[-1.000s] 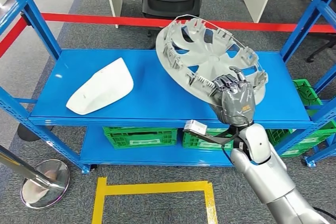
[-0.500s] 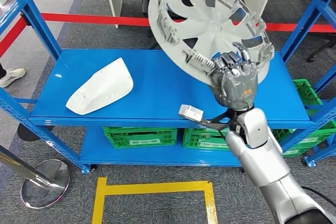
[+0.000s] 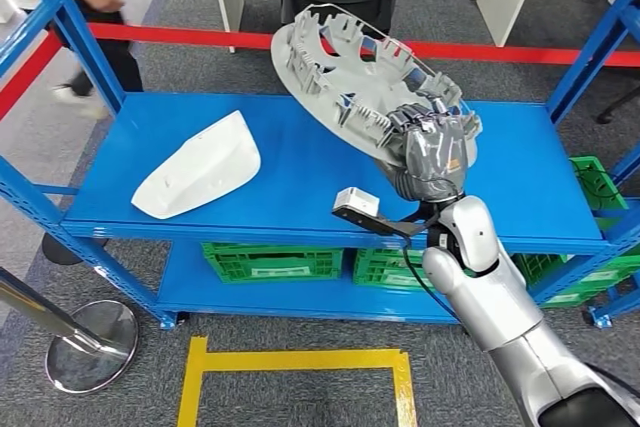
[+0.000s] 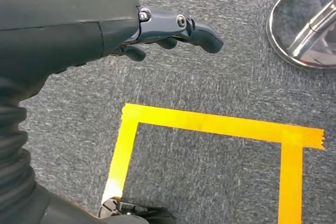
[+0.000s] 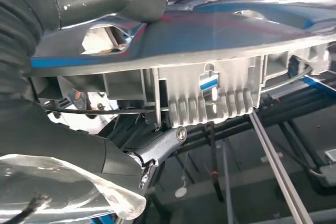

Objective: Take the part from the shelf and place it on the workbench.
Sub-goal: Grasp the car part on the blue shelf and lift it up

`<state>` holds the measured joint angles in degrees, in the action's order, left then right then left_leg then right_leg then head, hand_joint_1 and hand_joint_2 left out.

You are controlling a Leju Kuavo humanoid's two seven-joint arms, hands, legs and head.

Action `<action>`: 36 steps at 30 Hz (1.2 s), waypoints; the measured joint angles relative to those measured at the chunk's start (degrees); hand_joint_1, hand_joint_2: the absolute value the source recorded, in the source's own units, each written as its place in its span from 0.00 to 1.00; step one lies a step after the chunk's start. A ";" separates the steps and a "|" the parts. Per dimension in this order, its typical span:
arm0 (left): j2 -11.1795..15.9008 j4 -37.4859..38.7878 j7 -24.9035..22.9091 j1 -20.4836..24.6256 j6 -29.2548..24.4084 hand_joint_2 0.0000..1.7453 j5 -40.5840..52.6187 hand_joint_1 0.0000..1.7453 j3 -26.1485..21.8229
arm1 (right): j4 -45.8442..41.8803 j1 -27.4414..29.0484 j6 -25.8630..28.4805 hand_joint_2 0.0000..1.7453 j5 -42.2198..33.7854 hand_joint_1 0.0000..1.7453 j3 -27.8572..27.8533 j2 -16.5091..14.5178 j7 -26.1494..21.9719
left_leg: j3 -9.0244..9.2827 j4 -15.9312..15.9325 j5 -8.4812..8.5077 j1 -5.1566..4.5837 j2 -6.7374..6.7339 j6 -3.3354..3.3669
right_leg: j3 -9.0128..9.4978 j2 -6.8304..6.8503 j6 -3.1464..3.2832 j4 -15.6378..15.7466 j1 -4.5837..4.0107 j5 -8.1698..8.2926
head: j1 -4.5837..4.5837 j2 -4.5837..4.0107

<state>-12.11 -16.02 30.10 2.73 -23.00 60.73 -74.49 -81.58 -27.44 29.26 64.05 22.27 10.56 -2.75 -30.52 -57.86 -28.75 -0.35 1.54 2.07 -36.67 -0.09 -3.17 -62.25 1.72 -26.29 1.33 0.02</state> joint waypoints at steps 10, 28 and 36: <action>-0.02 0.00 -0.31 0.21 -0.43 1.00 0.12 0.00 -0.23 | 0.89 0.01 -0.21 1.00 -0.11 1.00 0.92 0.26 0.10 | -8.97 -16.98 -7.36 0.54 -0.85 -2.61 | 1.44 0.23 2.21 2.24 0.13 -1.11 | -0.80 0.00; -0.32 0.00 -0.68 0.28 -0.83 1.00 0.21 0.00 -0.35 | 1.48 -0.24 -0.35 1.00 -0.15 1.00 1.38 0.54 0.07 | -3.60 -0.67 2.35 -0.13 -0.64 0.64 | -4.37 0.14 0.42 -9.40 -0.34 -5.16 | -0.52 0.00; -0.89 0.00 -3.54 0.37 -4.24 1.00 -0.06 0.00 -0.93 | 1.98 -0.38 -0.95 1.00 -0.15 1.00 1.39 0.57 0.22 | -5.05 -2.68 1.49 -0.28 -0.51 -1.20 | 1.48 0.20 1.95 2.84 -0.51 -0.39 | -0.68 0.00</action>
<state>-13.00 -16.02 26.57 3.10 -27.24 60.67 -75.42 -79.60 -27.81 28.30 63.89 23.66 11.13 -2.54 -35.56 -60.54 -27.27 -0.64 1.04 0.87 -35.19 0.11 -1.22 -59.41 1.20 -26.68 0.65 0.02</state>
